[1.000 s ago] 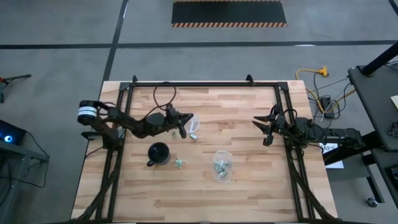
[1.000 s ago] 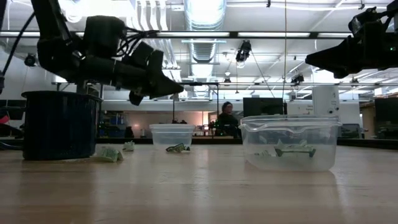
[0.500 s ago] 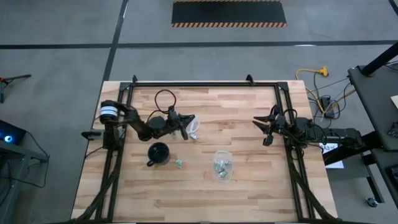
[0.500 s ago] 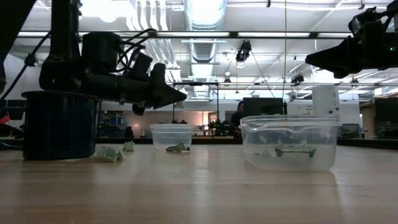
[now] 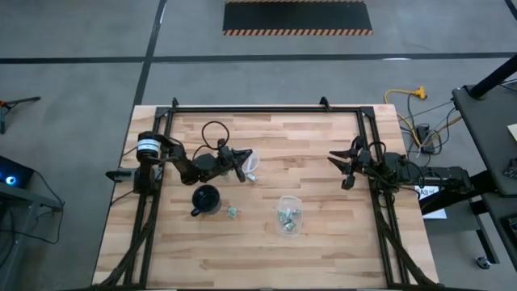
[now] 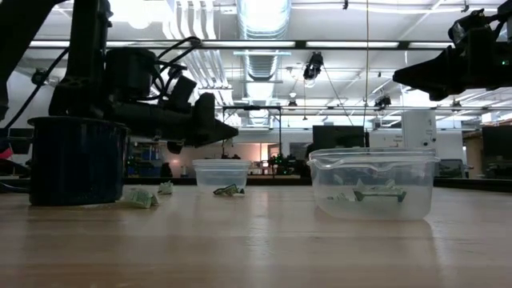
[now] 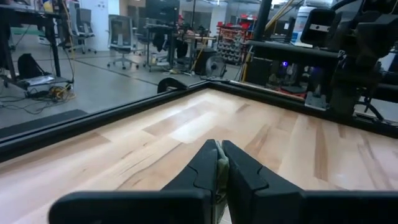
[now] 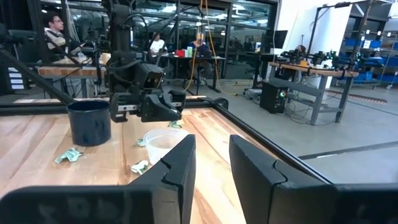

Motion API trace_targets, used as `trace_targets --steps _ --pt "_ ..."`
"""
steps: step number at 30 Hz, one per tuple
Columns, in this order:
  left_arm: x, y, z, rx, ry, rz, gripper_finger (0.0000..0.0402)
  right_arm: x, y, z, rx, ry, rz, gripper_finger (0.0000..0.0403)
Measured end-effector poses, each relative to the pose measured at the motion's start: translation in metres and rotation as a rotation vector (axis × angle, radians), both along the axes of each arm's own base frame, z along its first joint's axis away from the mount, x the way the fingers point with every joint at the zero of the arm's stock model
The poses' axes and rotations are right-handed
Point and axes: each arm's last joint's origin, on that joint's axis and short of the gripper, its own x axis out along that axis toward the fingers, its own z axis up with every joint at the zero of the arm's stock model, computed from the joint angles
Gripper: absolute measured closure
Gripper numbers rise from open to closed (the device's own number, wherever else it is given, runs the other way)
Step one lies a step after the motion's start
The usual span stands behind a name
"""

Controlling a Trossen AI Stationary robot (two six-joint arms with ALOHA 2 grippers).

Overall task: Pick and place items into bin
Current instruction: Put the stevia packet into the round transparent bin

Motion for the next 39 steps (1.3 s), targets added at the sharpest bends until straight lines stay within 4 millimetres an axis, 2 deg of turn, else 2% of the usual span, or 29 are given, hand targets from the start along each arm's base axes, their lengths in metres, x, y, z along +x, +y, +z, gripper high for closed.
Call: trace_targets --steps 10,20,28,39 --pt "0.0011 -0.0011 0.0003 0.0 -0.002 -0.046 0.0401 0.0 0.0 -0.0001 0.0 0.001 0.0 0.033" --pt "0.0017 -0.0022 0.0007 0.003 -0.003 -0.087 0.0399 0.0 0.0 0.0 0.0 0.0 0.0 0.032" --pt "0.0017 -0.0022 0.001 0.004 -0.004 -0.087 0.0339 0.0 0.0 0.0 0.0 0.001 0.0 0.0314" --pt "0.0017 -0.0019 0.0012 0.005 -0.004 -0.084 0.0273 0.0001 0.0 -0.0001 0.0 0.001 0.0 0.0331"
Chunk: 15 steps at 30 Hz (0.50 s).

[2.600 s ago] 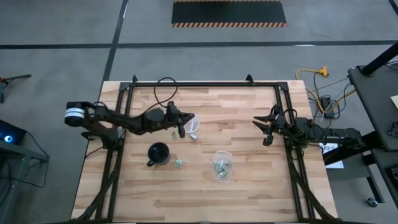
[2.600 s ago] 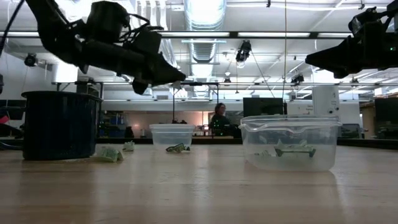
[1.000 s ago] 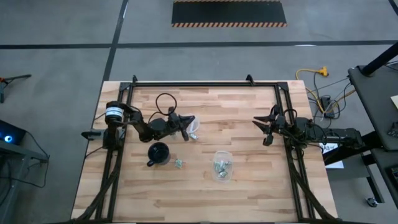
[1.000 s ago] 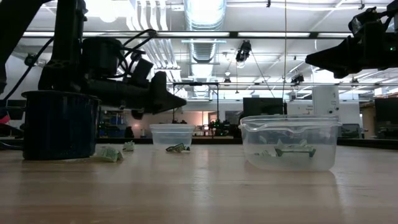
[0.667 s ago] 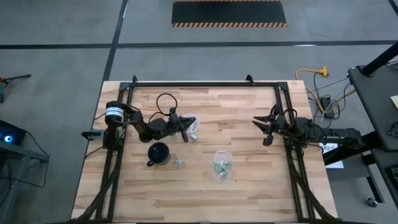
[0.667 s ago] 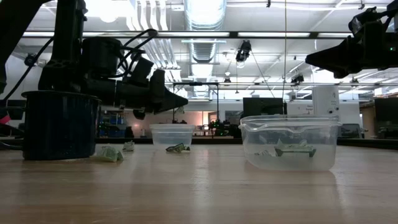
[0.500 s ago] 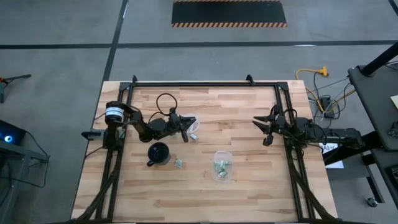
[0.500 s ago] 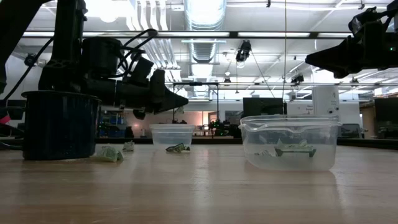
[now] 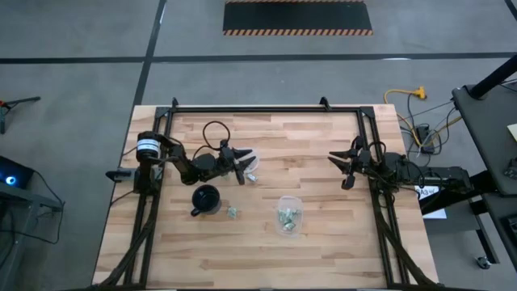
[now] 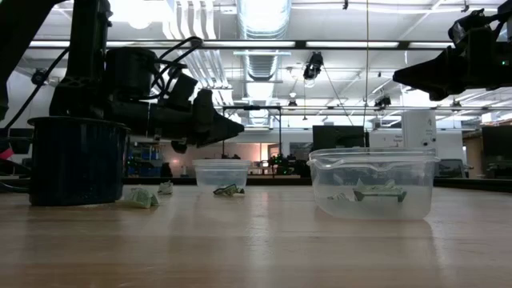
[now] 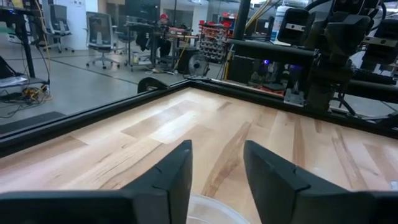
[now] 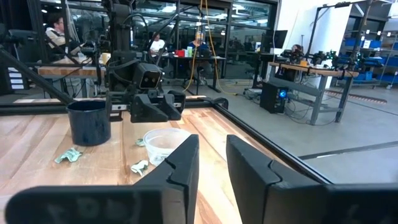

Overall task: Pick and place items into bin
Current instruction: Put the stevia packet into the round transparent bin

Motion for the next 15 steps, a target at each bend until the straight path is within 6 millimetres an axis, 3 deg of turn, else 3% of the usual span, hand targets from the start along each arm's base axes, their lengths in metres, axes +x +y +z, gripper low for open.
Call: trace_targets --steps 15 --pt "-0.0001 0.0002 0.0016 0.009 -0.002 0.001 0.0236 0.0 0.0 0.0 0.0 0.0 0.0 0.0318"
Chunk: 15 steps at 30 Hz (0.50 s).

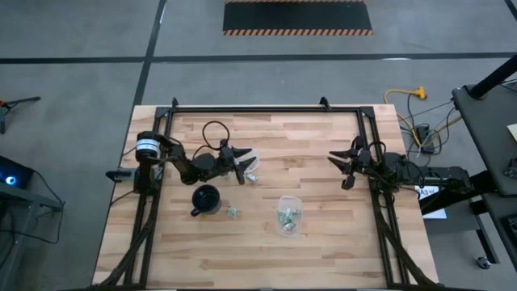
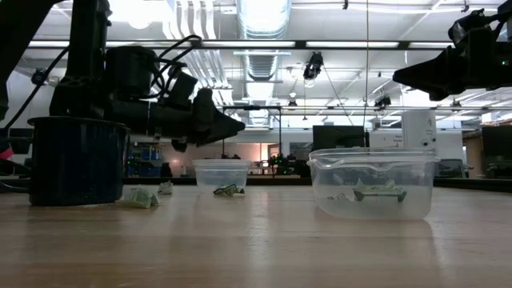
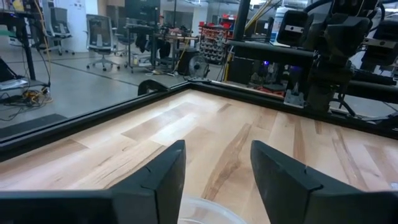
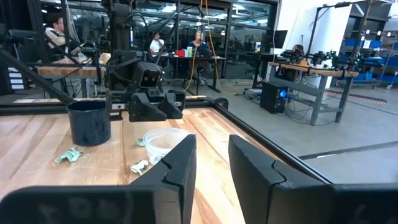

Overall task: Pick and place items into bin
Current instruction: Put the stevia packet into the round transparent bin

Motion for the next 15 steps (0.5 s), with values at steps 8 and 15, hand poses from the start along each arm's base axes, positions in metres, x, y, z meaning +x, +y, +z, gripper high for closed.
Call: trace_targets --steps 8,15 --pt "-0.0002 -0.0007 0.0045 0.045 0.003 -0.009 0.0217 0.0 0.0 0.0 0.0 0.0 0.0 0.0315" --pt "-0.0001 -0.0011 0.0054 0.047 0.0 -0.025 0.0192 0.0 0.0 0.0 0.0 0.0 0.0 0.0327"
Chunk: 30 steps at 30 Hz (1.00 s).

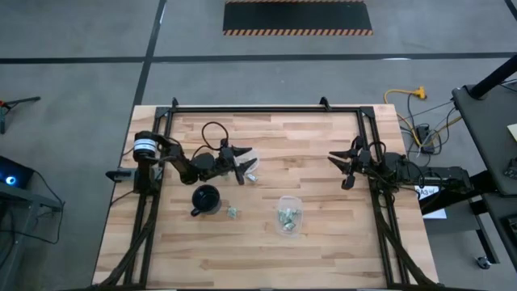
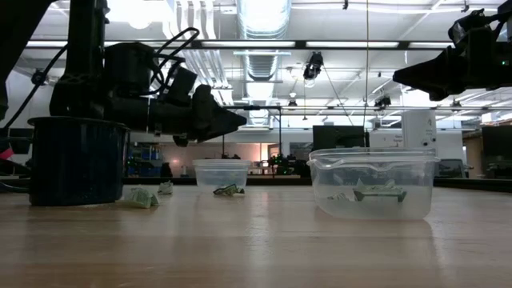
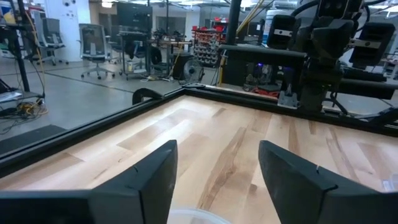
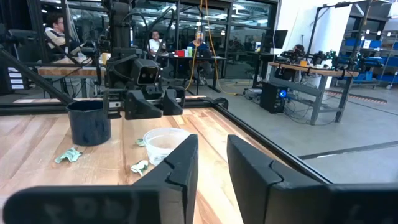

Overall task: Pick and place items into bin
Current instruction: Put the stevia packet into the round transparent bin

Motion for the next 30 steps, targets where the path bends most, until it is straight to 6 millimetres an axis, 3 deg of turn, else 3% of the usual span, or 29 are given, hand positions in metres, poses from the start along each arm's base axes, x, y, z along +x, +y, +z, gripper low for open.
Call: trace_targets --steps 14,22,30 --pt "-0.001 0.0 0.003 -0.01 0.098 -0.001 0.0155 0.0 0.0 0.0 0.0 0.0 0.0 0.0329" --pt "-0.01 -0.002 0.025 -0.039 0.216 -0.015 0.0155 0.0 0.0 0.0 0.0 0.0 0.0 0.0321" --pt "-0.036 -0.007 0.048 -0.094 0.4 -0.061 0.0155 0.0 0.0 0.0 0.0 0.0 0.0 0.0323"
